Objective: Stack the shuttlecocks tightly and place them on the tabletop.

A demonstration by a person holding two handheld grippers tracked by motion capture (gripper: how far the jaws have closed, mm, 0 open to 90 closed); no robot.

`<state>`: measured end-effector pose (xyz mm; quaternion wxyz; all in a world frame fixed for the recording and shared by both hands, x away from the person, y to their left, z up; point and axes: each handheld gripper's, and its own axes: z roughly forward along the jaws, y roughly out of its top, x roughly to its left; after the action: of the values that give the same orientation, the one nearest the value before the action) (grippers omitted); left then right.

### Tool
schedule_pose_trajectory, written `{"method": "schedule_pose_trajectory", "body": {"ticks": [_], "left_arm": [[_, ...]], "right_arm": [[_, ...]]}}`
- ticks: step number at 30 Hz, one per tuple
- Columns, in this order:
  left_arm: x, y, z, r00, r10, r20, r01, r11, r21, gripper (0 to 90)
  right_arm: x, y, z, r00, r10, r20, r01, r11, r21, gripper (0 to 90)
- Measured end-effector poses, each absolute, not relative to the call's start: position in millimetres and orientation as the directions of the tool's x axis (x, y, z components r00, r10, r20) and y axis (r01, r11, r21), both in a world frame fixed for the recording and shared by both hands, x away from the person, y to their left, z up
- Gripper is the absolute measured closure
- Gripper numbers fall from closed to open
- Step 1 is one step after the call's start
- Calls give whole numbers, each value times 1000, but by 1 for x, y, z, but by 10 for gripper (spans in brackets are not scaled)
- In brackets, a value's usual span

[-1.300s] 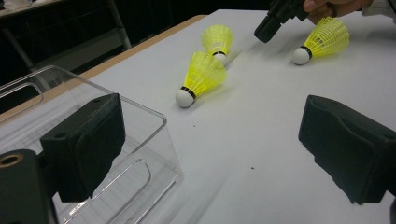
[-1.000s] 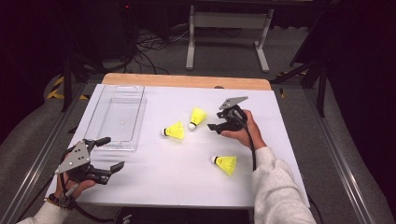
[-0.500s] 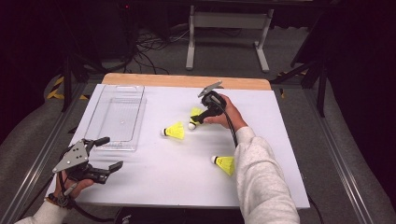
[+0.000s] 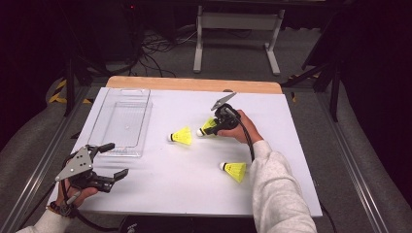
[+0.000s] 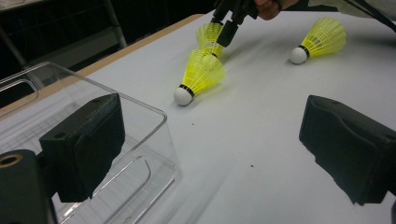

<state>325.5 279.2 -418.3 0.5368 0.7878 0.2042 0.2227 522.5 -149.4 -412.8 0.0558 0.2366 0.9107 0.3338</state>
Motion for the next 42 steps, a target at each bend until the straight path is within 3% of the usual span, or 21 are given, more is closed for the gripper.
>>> {"method": "schedule_pose_trajectory", "body": {"ticks": [1,4,7,25,42], "left_arm": [[326,279,-418,817,561,132,83,-340,937,78],[325,278,-418,818,558,137,80,-347,934,78],[324,278,-418,818,558,140,79,-350,933,78],[320,275,-415,814,558,161,62,-359,931,74],[321,275,-416,821,548,160,59,-361,931,73]], "right_arm": [[523,-149,-413,-882,468,56,394,665,634,585],[510,-153,-410,-897,438,66,374,670,641,787],[504,-154,-409,-899,433,64,369,671,644,875],[468,-152,-409,-883,468,32,333,577,746,894],[465,-126,-407,-906,423,26,304,605,736,894]]}}
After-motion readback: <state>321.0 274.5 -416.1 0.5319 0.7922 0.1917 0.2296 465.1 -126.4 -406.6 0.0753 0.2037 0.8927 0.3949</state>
